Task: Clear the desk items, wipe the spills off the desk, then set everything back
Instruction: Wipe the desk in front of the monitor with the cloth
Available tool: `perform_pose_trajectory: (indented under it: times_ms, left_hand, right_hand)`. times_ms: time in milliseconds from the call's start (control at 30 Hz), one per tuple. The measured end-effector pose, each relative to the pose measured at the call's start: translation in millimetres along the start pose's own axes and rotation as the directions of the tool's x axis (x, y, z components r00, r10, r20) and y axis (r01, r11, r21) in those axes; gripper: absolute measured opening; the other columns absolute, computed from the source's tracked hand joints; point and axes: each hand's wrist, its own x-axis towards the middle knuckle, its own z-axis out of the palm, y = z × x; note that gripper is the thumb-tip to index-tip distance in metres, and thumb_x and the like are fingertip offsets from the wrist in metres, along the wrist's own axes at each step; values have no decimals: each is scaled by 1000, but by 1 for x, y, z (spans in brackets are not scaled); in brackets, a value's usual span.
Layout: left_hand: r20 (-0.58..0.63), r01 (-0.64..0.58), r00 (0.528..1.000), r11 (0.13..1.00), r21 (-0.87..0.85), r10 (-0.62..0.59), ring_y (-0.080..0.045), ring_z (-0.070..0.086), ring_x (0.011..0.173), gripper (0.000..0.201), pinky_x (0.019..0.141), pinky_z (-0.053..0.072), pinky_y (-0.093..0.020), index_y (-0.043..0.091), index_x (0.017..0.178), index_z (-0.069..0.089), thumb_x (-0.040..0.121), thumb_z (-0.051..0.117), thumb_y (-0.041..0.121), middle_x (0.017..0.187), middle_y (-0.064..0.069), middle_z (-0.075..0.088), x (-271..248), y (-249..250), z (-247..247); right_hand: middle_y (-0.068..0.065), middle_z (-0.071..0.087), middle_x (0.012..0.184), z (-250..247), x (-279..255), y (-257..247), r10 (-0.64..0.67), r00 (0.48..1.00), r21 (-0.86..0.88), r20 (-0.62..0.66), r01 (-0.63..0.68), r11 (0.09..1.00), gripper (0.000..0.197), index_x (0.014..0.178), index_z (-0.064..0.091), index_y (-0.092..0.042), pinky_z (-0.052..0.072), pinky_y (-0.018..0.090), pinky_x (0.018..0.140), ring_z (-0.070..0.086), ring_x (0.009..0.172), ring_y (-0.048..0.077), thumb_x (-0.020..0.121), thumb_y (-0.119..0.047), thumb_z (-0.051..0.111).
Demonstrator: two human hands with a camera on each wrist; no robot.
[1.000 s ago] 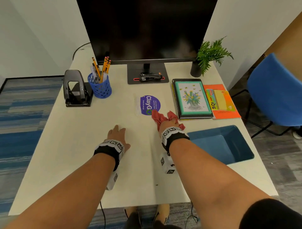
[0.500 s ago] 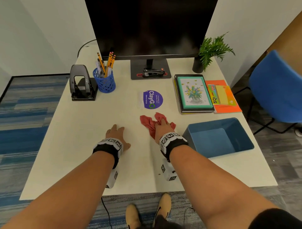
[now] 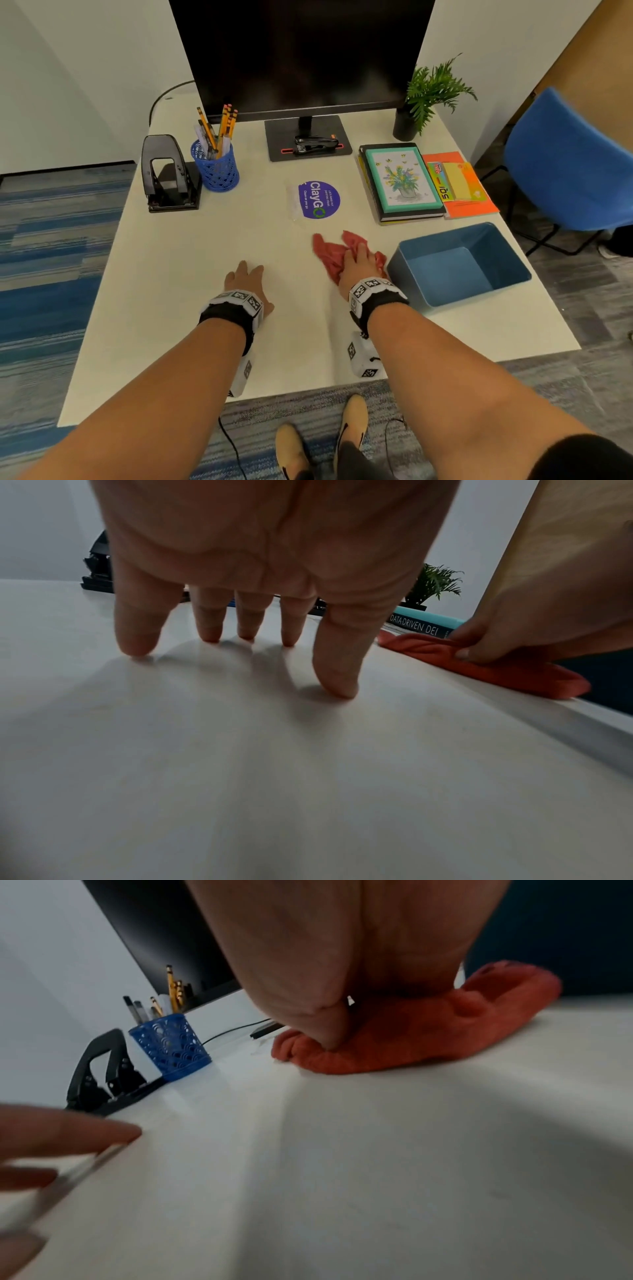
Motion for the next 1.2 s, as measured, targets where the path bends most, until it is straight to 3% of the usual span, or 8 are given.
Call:
perform_pose_trajectory:
  times_ms: [133, 400, 500, 633, 867, 1000, 1100, 1200]
  left_hand:
    - [-13, 14, 1000, 1000, -10, -14, -33, 8, 146, 94, 117, 23, -44, 31, 151, 7, 79, 64, 50, 160, -3, -4, -2, -11, 9]
    - [-65, -14, 998, 1000, 3, 14, -34, 17, 143, 98, 116, 25, -43, 30, 150, 12, 73, 67, 55, 159, -6, 3, -1, -16, 11]
    - [-38, -10, 999, 1000, 24, 11, -33, 13, 145, 99, 117, 24, -42, 29, 151, 10, 74, 66, 56, 160, -5, 0, 0, -16, 10]
    - [-27, -3, 1000, 1000, 8, 3, -33, 11, 145, 98, 117, 25, -43, 30, 151, 10, 75, 66, 55, 159, -3, -2, 1, -16, 10]
    - [-36, 0, 999, 1000, 16, 1, -34, 15, 144, 96, 116, 25, -42, 27, 150, 15, 74, 69, 52, 159, -6, 3, -2, -12, 5]
    - [-50, 8, 999, 998, -62, -11, -32, 22, 142, 82, 114, 29, -41, 26, 148, 22, 80, 64, 41, 157, -7, 14, -7, -3, -2]
    - [-154, -76, 986, 989, -123, 57, -31, 42, 130, 59, 107, 37, -35, 23, 141, 39, 86, 57, 33, 144, -8, 39, -13, 13, -8]
    - [-201, -189, 966, 973, -131, 161, -31, 56, 115, 46, 97, 46, -32, 22, 129, 54, 84, 58, 26, 129, -10, 55, -17, 30, -17]
  right_hand:
    - [8, -8, 160, -11, 10, -24, 36, 999, 29, 16, -36, 999, 72, 153, 16, -16, 11, 53, 119, -1, 147, 35, 90, -20, 50]
    - [3, 8, 161, 21, -8, -47, -454, 886, -98, 96, 462, 881, 57, 147, 36, -20, 17, 50, 118, 11, 146, 33, 92, -20, 52]
    - [3, 14, 158, 18, -2, -20, -354, 935, -85, 19, 354, 931, 56, 144, 40, -22, 22, 48, 117, 20, 143, 35, 90, -29, 54]
    - [3, 0, 160, 3, 5, -20, -126, 991, -36, 42, 128, 991, 68, 150, 25, -20, 15, 54, 118, 5, 147, 35, 88, -22, 52]
    - [-1, -4, 162, 16, -21, -54, -400, 889, -100, 224, 429, 898, 70, 152, 23, -22, 10, 56, 118, -1, 148, 32, 90, -12, 53]
    - [0, 22, 159, 3, -25, -48, -407, 880, -58, 244, 432, 900, 61, 144, 39, -32, 21, 46, 118, 21, 145, 32, 86, -24, 54]
    - [4, 55, 132, -14, -33, -43, -353, 933, 37, 64, 352, 935, 47, 129, 52, -34, 44, 42, 103, 50, 124, 33, 83, -22, 48]
    - [8, 52, 120, -22, -37, -38, -240, 970, -89, -45, 236, 968, 34, 121, 57, -20, 48, 41, 92, 50, 114, 31, 87, -20, 52]
